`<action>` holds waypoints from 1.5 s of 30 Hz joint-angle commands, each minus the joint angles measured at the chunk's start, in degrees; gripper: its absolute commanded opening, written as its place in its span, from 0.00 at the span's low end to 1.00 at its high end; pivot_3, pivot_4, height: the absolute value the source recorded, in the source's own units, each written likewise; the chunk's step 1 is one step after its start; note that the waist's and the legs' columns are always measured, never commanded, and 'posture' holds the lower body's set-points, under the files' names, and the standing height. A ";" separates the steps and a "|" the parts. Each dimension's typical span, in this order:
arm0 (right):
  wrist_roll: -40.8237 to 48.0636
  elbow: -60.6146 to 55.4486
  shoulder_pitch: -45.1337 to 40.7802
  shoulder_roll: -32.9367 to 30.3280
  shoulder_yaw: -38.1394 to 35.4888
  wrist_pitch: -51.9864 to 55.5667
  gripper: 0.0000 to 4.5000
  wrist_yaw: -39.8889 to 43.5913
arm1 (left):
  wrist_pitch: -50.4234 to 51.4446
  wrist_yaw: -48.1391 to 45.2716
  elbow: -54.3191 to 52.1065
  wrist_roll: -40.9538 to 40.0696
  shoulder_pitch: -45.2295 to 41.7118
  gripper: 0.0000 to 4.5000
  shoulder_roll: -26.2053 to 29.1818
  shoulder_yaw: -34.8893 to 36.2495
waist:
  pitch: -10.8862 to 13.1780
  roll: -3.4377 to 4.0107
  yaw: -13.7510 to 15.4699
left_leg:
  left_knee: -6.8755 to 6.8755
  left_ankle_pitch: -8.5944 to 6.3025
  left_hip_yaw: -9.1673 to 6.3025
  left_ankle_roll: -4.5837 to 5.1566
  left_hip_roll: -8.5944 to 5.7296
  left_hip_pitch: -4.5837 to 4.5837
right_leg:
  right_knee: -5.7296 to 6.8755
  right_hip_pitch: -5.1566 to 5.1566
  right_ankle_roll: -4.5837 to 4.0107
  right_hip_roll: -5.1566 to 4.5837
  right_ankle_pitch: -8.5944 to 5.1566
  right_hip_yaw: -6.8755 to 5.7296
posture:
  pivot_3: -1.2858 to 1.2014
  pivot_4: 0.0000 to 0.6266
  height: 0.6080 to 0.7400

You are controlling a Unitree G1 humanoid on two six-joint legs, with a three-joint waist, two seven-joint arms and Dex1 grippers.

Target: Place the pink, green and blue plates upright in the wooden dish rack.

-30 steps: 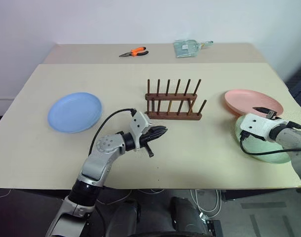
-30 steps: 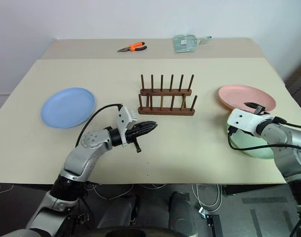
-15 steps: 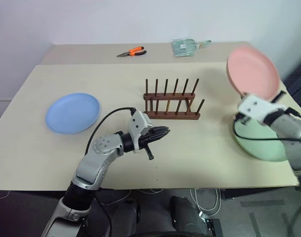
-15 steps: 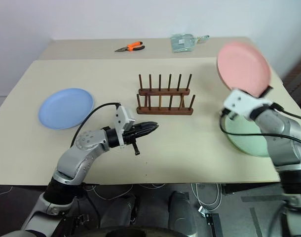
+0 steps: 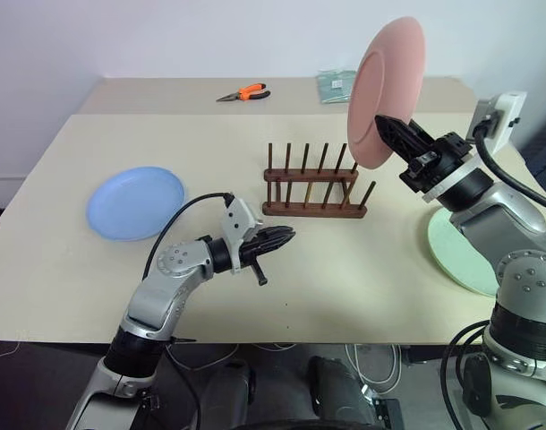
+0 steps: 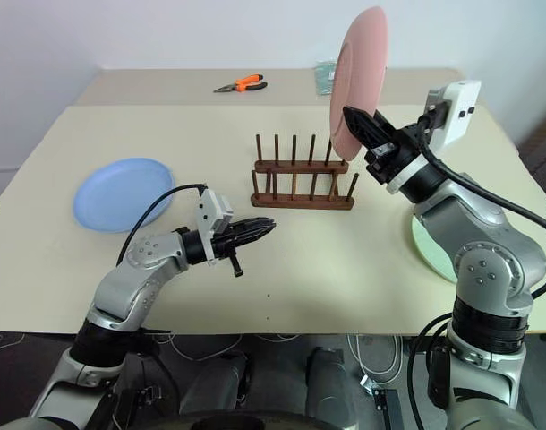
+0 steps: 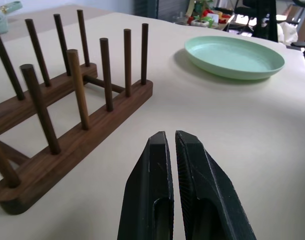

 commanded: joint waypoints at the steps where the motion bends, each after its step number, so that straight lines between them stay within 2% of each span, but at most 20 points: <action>1: -0.54 0.47 -0.49 -0.34 -0.01 -0.27 0.01 -0.26 | -1.13 -0.08 -2.31 -0.84 0.51 0.05 -0.01 0.25 | 0.00 0.00 0.02 | 0.01 0.00 0.00 0.00 0.00 -0.01 | 0.00 0.00 0.01 0.00 0.01 0.00 | 0.52 0.24 1.00; 7: -2.59 6.96 -0.60 0.59 1.32 -0.76 0.01 1.03 | -1.10 0.12 -2.58 -0.86 0.84 0.05 -0.23 0.09 | 0.00 0.00 0.08 | 0.04 0.00 0.02 0.00 -0.01 -0.02 | -0.01 0.02 0.00 -0.01 0.00 0.02 | 0.52 0.24 1.00; 10: -5.91 11.23 -1.92 0.25 2.46 -2.46 0.24 2.14 | -1.03 0.10 -2.60 -0.91 0.76 0.05 -0.38 -0.06 | 0.00 0.00 0.09 | 0.04 0.00 0.03 0.00 -0.02 -0.02 | -0.01 0.01 0.01 -0.01 0.00 0.02 | 0.52 0.24 1.00; 15: -12.23 9.80 -1.98 -2.63 2.93 -6.72 0.80 4.25 | -0.90 0.09 -2.49 -0.94 0.49 0.05 -0.47 -0.01 | 0.01 0.01 0.07 | 0.02 0.00 0.03 0.00 -0.02 -0.02 | -0.01 0.00 0.07 -0.01 0.03 0.02 | 0.52 0.24 1.00; 20: -10.54 8.06 3.12 -8.38 -7.90 -6.61 0.80 5.89 | -0.82 0.04 -2.32 -0.99 0.61 0.05 -0.68 -0.11 | 0.01 0.00 0.74 | 0.03 0.00 0.01 0.00 -0.03 -0.07 | -0.05 0.02 0.10 -0.01 0.03 0.01 | 0.52 0.24 1.00; 23: -13.31 6.56 13.18 -12.87 -11.97 -5.21 0.99 8.22 | -1.10 -0.62 -1.65 -0.96 0.41 0.05 -0.78 -0.57 | -0.01 -0.05 1.00 | 0.04 -0.03 -0.03 0.05 -0.04 -0.08 | -0.20 0.13 0.09 -0.03 0.00 -0.02 | 0.52 0.24 1.00; 26: -20.27 2.04 25.83 -17.18 -9.41 -6.20 0.99 11.06 | -1.57 -1.56 -0.48 -0.91 -0.24 0.05 -0.91 -1.21 | -0.01 -0.02 0.56 | 0.02 -0.05 0.04 0.09 -0.04 -0.05 | -0.21 0.13 0.05 -0.05 -0.04 0.00 | 0.52 0.24 1.00; 29: -26.15 -1.76 35.09 -18.14 -5.18 -6.99 0.99 11.29 | -2.17 -2.56 0.78 -0.69 -1.18 0.05 -1.20 -1.85 | -0.03 0.05 0.01 | 0.02 -0.06 0.19 0.09 0.01 0.01 | -0.13 0.08 0.16 -0.04 -0.11 0.06 | 0.52 0.24 1.00; 33: -32.49 -0.27 37.14 -16.77 -0.34 -4.98 0.99 7.06 | -2.34 -3.23 2.01 -0.51 -2.24 0.05 -1.82 -2.20 | -0.02 0.06 -0.64 | 0.12 -0.06 0.29 0.09 0.06 0.04 | -0.11 0.10 0.15 -0.03 -0.14 0.11 | 0.52 0.24 1.00; 36: -38.69 3.58 36.89 -16.83 3.43 -5.18 0.81 4.34 | -2.50 -3.68 2.29 -0.25 -2.49 0.05 -1.95 -2.39 | -0.01 -0.01 -0.50 | 0.14 -0.06 0.26 0.09 0.04 0.00 | -0.14 0.11 0.14 -0.04 -0.15 0.09 | 0.52 0.24 1.00; 43: -42.22 5.97 34.01 -15.19 2.89 -6.41 0.02 3.48 | -2.90 -3.92 2.21 0.13 -2.11 0.05 -1.36 -2.05 | 0.00 -0.02 0.48 | 0.12 -0.06 0.24 0.09 0.01 -0.03 | -0.19 0.08 0.14 -0.06 -0.13 0.10 | 0.52 0.24 1.00; 45: -43.33 5.11 31.02 -14.75 0.64 -11.64 0.01 2.64 | -3.21 -3.54 2.39 0.43 -1.92 0.05 -1.18 -1.80 | 0.00 -0.02 0.48 | 0.14 -0.06 0.24 0.09 0.01 -0.02 | -0.19 0.11 0.15 -0.06 -0.14 0.10 | 0.52 0.24 1.00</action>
